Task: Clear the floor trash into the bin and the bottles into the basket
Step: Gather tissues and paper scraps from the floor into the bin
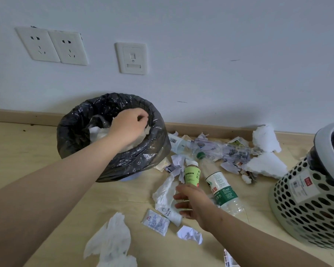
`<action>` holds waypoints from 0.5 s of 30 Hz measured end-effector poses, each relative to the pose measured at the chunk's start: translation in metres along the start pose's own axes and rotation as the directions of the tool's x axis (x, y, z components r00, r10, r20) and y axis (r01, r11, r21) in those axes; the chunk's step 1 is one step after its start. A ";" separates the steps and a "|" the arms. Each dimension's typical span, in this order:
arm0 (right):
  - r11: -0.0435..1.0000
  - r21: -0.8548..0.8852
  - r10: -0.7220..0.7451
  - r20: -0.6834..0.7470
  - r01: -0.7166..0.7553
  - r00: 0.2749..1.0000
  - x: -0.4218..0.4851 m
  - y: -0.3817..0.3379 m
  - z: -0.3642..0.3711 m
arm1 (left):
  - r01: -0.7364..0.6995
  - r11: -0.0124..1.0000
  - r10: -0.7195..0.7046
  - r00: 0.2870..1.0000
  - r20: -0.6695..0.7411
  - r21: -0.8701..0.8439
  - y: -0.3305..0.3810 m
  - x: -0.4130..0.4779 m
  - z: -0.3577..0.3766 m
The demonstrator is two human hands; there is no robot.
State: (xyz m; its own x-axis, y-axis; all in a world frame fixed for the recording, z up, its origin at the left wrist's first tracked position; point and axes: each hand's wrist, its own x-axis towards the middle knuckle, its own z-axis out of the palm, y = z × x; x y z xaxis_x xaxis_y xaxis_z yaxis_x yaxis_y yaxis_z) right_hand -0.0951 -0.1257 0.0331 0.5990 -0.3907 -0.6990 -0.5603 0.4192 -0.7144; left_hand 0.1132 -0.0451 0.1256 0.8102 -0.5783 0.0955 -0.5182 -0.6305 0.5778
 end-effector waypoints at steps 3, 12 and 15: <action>0.997 -0.073 -0.029 0.011 0.030 1.000 -0.003 0.000 -0.002 | -0.242 0.966 0.231 0.966 -0.113 -0.094 0.023 -0.033 -0.001; 0.223 -0.924 -0.068 0.302 0.310 0.951 -0.019 0.076 -0.033 | -0.703 0.710 0.649 0.635 0.418 -0.035 -0.052 -0.157 0.074; -0.107 -0.875 0.090 0.464 0.471 0.881 -0.033 0.106 -0.049 | -0.799 0.600 0.619 0.430 0.657 -0.043 -0.091 -0.195 0.092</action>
State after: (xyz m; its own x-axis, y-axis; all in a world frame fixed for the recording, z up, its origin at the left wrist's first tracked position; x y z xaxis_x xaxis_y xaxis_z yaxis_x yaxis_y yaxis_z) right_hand -0.2025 -0.1081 -0.0210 0.7429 0.0734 -0.6654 -0.1585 -0.9464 -0.2814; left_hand -0.0231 0.0773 -0.0203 -0.1521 -0.9793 -0.1333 -0.9464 0.1055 0.3052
